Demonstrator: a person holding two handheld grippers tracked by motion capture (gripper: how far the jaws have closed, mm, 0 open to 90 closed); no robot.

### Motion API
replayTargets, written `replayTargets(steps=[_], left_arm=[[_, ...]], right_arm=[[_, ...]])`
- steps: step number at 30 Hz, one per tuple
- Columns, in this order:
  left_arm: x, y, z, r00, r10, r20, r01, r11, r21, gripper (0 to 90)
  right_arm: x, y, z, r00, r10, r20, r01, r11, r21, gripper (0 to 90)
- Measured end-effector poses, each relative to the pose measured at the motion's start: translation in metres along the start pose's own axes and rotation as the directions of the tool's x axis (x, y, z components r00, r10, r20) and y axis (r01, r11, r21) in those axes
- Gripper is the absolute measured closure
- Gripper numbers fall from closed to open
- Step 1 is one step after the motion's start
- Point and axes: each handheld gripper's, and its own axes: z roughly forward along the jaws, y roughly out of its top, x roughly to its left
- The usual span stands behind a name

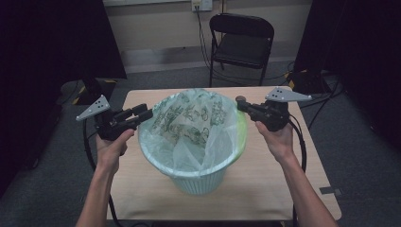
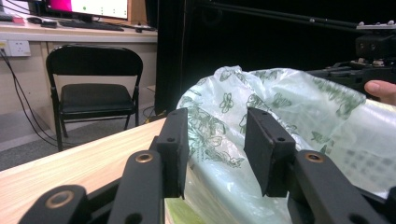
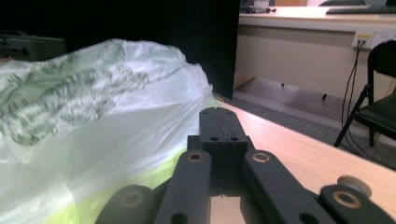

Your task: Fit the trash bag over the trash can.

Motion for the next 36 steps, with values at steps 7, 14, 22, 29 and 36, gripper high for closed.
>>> replayTargets(steps=[7,14,22,29,36], left_arm=[[0.000,0.001,0.005,1.0000,0.001,0.001,-0.001,1.0000,0.005,59.0],[0.000,0.001,0.007,1.0000,0.003,0.010,-0.003,1.0000,0.009,55.6],[0.000,0.001,0.011,0.9997,-0.014,0.022,0.014,0.9999,0.001,52.0],[0.001,0.002,0.016,0.9989,-0.022,0.042,0.022,0.9997,0.006,50.4],[0.000,-0.001,0.020,0.9994,-0.016,0.032,0.016,0.9995,0.026,49.3]], right_arm=[[-0.006,-0.023,0.003,0.9995,0.024,-0.020,-0.024,0.999,0.023,90.0],[-0.006,-0.047,0.017,0.9981,0.038,-0.049,-0.036,0.998,0.049,90.0],[-0.012,-0.072,0.030,0.9966,0.043,-0.071,-0.039,0.998,0.048,90.0],[-0.012,-0.072,0.027,0.9986,0.032,-0.042,-0.030,0.998,0.049,66.3],[-0.026,-0.054,0.015,0.9985,0.050,0.022,-0.051,0.997,0.061,51.8]])
